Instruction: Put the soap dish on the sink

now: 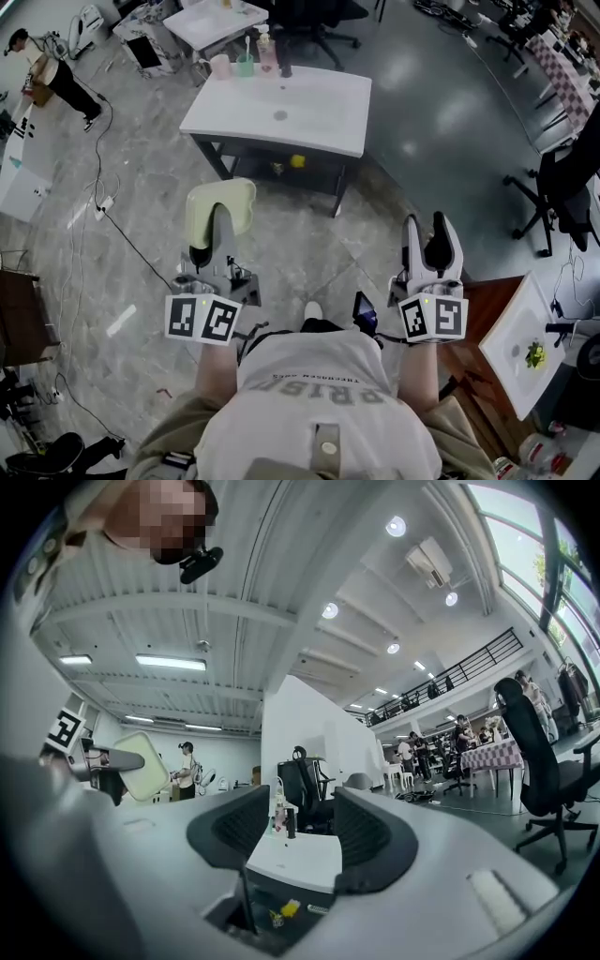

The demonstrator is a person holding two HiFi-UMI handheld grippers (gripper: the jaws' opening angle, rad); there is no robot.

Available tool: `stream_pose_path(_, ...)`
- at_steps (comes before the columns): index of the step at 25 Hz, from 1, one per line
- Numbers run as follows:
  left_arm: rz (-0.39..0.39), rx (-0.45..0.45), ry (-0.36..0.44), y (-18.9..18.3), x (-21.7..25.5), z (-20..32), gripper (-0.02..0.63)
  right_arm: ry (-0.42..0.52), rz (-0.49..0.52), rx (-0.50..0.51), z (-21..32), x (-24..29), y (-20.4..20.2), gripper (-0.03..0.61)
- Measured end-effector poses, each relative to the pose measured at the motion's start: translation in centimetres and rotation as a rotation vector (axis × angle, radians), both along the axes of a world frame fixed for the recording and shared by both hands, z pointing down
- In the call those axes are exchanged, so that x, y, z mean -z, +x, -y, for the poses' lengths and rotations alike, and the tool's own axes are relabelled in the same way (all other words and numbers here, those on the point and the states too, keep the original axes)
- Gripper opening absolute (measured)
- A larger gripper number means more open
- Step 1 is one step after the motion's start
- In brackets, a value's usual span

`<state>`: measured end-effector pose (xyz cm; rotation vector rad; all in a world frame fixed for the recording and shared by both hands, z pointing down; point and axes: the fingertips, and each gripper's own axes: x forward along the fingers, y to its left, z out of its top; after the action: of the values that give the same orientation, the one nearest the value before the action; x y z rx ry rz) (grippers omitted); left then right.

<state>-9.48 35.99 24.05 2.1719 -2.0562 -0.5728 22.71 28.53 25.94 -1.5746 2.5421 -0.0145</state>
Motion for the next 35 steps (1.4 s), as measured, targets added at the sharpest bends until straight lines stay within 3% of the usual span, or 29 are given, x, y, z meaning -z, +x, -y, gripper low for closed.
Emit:
stream_pose_path(5,0.001,0.004,-0.011,0.2,-0.1,2.2,0.018,-0.019,-0.005,0.005,2.4,-0.4,0.2,0.219)
stream_pose_path(15,-0.015,-0.051,-0.070,-3.0,-2.2,7.5,0.018,-0.091,-0.021,-0.029,6.3,-2.9,-3.3,0.219)
stream_pose_path(27,0.001,-0.183,-0.030,-9.9,-0.6,16.4,0.018,-0.039,-0.008,-0.160,11.2,-0.7,-9.7,0.219)
stream_pose_path(35,-0.011,-0.239,-0.059,-11.6,-1.8,20.4,0.018,-0.064,-0.024,-0.212,13.4,-1.4,-11.5,0.219)
